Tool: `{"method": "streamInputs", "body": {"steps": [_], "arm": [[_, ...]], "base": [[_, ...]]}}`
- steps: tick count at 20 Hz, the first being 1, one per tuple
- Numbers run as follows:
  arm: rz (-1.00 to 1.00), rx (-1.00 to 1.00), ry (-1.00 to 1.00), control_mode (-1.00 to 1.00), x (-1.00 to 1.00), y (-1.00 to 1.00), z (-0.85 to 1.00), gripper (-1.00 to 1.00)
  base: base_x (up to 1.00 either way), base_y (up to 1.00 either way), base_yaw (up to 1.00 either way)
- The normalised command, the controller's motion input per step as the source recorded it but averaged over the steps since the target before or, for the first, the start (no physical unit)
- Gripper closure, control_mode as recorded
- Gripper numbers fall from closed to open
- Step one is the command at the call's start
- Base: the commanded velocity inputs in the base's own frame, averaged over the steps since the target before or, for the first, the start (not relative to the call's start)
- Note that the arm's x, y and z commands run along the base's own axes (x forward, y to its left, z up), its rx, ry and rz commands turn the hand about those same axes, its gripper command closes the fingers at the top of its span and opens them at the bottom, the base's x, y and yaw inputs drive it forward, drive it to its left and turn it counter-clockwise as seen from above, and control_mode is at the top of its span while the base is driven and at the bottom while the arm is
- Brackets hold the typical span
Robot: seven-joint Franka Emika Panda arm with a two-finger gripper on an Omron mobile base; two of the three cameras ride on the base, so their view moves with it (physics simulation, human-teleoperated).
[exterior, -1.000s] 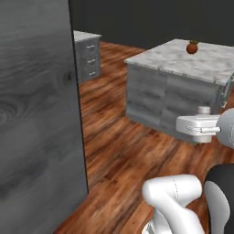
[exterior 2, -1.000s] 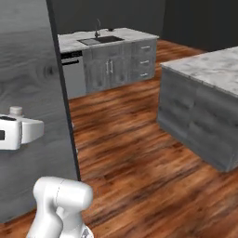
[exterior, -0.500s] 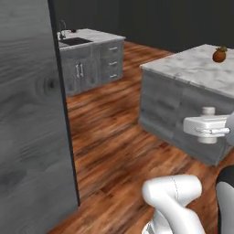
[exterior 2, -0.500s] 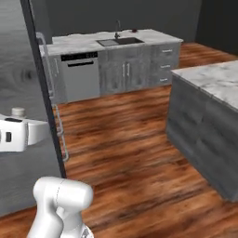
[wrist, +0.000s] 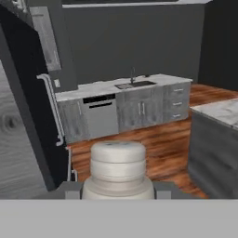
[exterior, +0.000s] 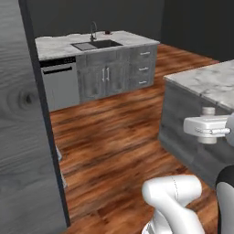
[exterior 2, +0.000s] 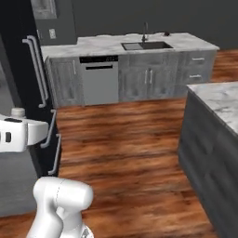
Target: Retrieve the shaker from the cabinet and place it next the steak on a plate on the dining table.
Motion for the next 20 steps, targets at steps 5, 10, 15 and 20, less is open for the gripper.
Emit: {"method": "streamInputs", "body": {"steps": [5, 10, 15, 20], "arm": [[0.0, 0.0, 0.0, 1.0, 0.0, 0.0, 0.0, 1.0], [0.0, 0.0, 0.0, 1.0, 0.0, 0.0, 0.0, 1.0], [0.0, 0.0, 0.0, 1.0, 0.0, 0.0, 0.0, 1.0], [0.0, 0.0, 0.0, 1.0, 0.0, 0.0, 0.0, 1.0]], "base": [[1.0, -0.6, 0.43], [1.0, -0.47, 0.35], [1.0, -0.28, 0.13], [1.0, -0.02, -0.31]]}}
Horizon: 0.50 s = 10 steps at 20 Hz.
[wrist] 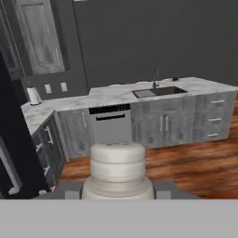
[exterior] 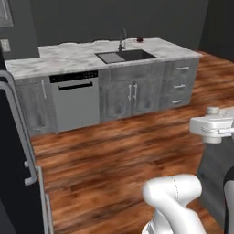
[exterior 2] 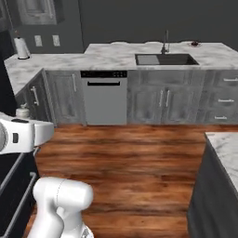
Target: Retrieve the shaker from the cabinet and place it next the steak on a plate on the dining table.
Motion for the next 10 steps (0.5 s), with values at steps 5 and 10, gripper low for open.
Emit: {"method": "streamInputs", "body": {"steps": [5, 10], "arm": [[0.0, 0.0, 0.0, 1.0, 0.0, 0.0, 0.0, 1.0], [0.0, 0.0, 0.0, 1.0, 0.0, 0.0, 0.0, 1.0]], "base": [[1.0, 0.13, -0.3], [1.0, 0.19, -0.16]]}}
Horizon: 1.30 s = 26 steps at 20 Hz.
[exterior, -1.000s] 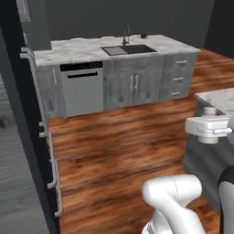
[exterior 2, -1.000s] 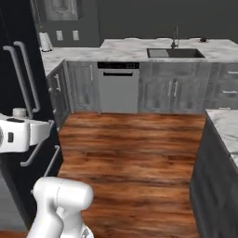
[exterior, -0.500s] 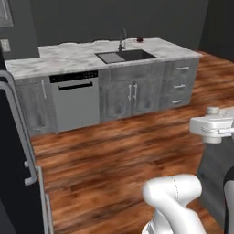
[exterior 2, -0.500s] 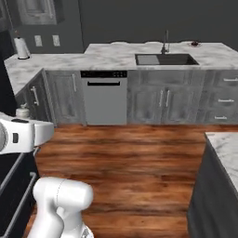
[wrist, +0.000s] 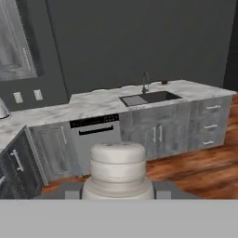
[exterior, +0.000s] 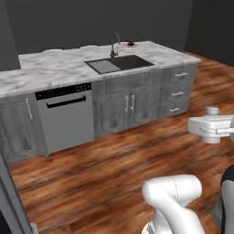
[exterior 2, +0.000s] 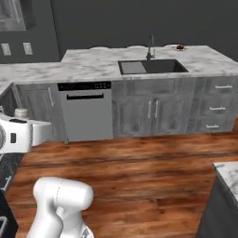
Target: Retrieve the shaker from the cabinet and place it next the steak on a plate on the dining table.
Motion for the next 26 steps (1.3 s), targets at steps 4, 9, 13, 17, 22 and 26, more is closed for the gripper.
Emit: {"method": "streamInputs", "body": {"steps": [4, 9, 13, 17, 22, 26], "arm": [[0.0, 0.0, 0.0, 1.0, 0.0, 0.0, 0.0, 1.0], [0.0, 0.0, 0.0, 1.0, 0.0, 0.0, 0.0, 1.0], [0.0, 0.0, 0.0, 1.0, 0.0, 0.0, 0.0, 1.0], [0.0, 0.0, 0.0, 1.0, 0.0, 0.0, 0.0, 1.0], [0.0, 0.0, 0.0, 1.0, 0.0, 0.0, 0.0, 1.0], [0.0, 0.0, 0.0, 1.0, 0.0, 0.0, 0.0, 1.0]], "base": [[1.0, 0.0, -0.36], [0.98, 0.03, -0.53], [0.92, 0.14, -0.67], [0.83, 0.16, -0.71], [1.0, 0.72, -0.36], [1.0, 0.52, -0.26]]}}
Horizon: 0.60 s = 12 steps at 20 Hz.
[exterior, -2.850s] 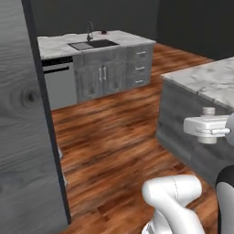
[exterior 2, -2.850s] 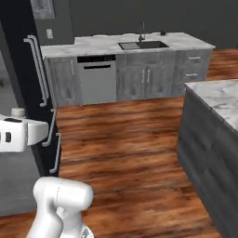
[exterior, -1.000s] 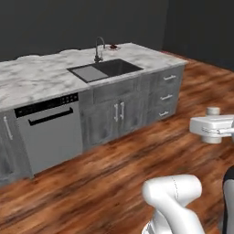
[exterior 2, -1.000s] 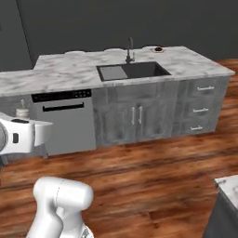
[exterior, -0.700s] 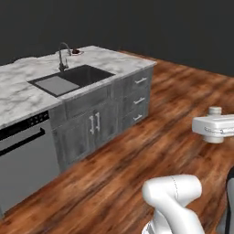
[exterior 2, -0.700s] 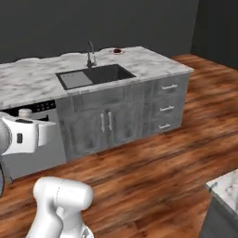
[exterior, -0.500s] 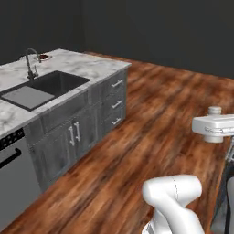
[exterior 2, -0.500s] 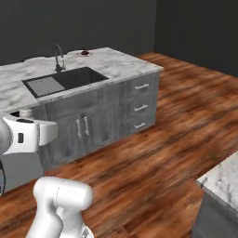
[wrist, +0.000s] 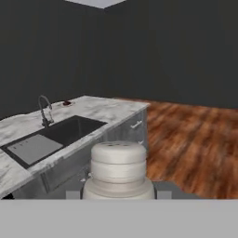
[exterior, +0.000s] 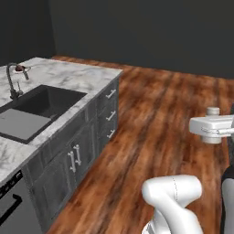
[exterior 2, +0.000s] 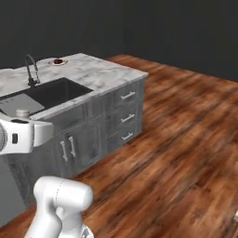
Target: Retrieve the shaker from the cabinet and place it next the steak on a plate on the dining table.
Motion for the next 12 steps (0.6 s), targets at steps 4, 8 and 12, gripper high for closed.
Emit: {"method": "streamInputs", "body": {"steps": [4, 8, 12], "arm": [[0.0, 0.0, 0.0, 1.0, 0.0, 0.0, 0.0, 1.0], [0.0, 0.0, 0.0, 1.0, 0.0, 0.0, 0.0, 1.0], [0.0, 0.0, 0.0, 1.0, 0.0, 0.0, 0.0, 1.0]], "base": [[1.0, 0.33, -0.15], [1.0, 0.0, -0.19], [1.0, -0.26, -0.16]]}}
